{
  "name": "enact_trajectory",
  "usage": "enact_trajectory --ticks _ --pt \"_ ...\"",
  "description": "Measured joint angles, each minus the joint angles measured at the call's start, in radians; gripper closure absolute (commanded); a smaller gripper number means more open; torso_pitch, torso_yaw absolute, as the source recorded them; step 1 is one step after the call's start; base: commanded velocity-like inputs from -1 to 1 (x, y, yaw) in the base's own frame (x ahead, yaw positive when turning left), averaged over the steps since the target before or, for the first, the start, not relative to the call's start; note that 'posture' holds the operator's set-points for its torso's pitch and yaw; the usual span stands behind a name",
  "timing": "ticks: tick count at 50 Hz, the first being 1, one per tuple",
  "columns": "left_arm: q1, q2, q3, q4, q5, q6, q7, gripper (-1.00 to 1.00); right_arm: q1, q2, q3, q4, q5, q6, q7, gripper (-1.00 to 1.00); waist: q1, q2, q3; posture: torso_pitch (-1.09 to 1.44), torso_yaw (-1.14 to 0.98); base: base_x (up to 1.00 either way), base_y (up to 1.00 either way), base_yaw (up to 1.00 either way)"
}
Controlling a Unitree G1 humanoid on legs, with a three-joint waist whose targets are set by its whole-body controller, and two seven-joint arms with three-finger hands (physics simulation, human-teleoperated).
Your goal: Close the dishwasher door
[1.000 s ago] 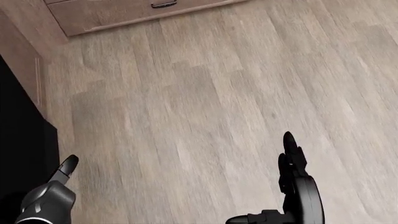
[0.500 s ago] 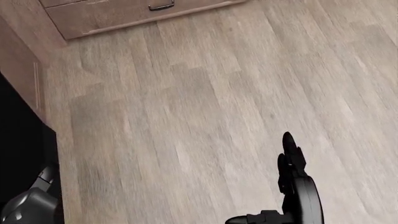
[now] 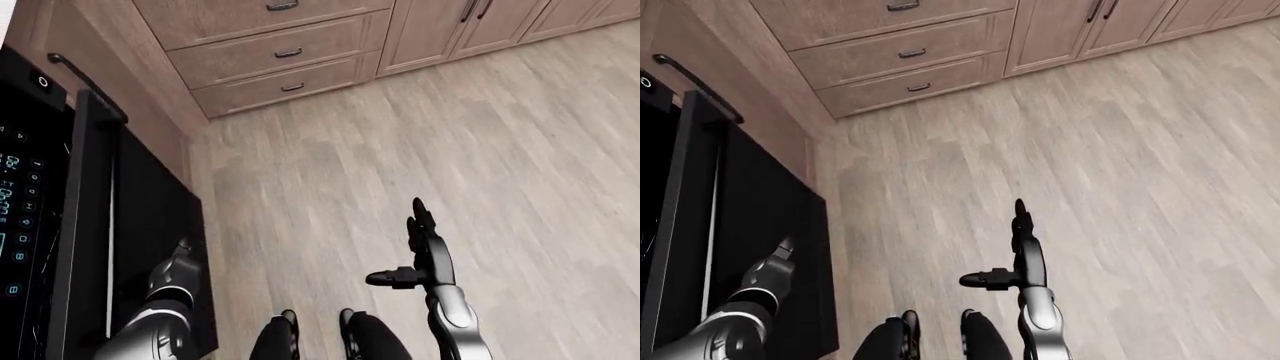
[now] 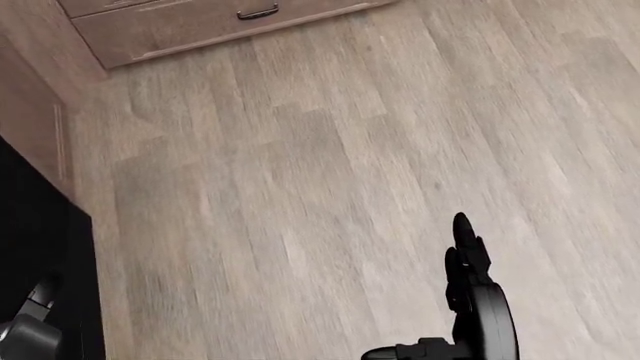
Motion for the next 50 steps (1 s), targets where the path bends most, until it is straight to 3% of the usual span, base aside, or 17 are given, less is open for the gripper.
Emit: enact_trajectory --ticks 28,50 --pt "0.036 0.057 0.031 -0.001 -0.049 0.003 0.006 -1.00 0.000 0.001 0.001 -0.004 0.003 0.001 0.000 -1.00 0.000 0.021 0.006 0.64 0.00 0.00 0.00 0.00" --pt "0.052 0.092 0.051 -0.001 -0.081 0.016 -0.001 -1.00 -0.003 0.000 0.001 0.003 0.004 -0.001 -0.003 -1.00 -0.010 0.022 0.008 0.64 0.00 0.00 0.00 0.00"
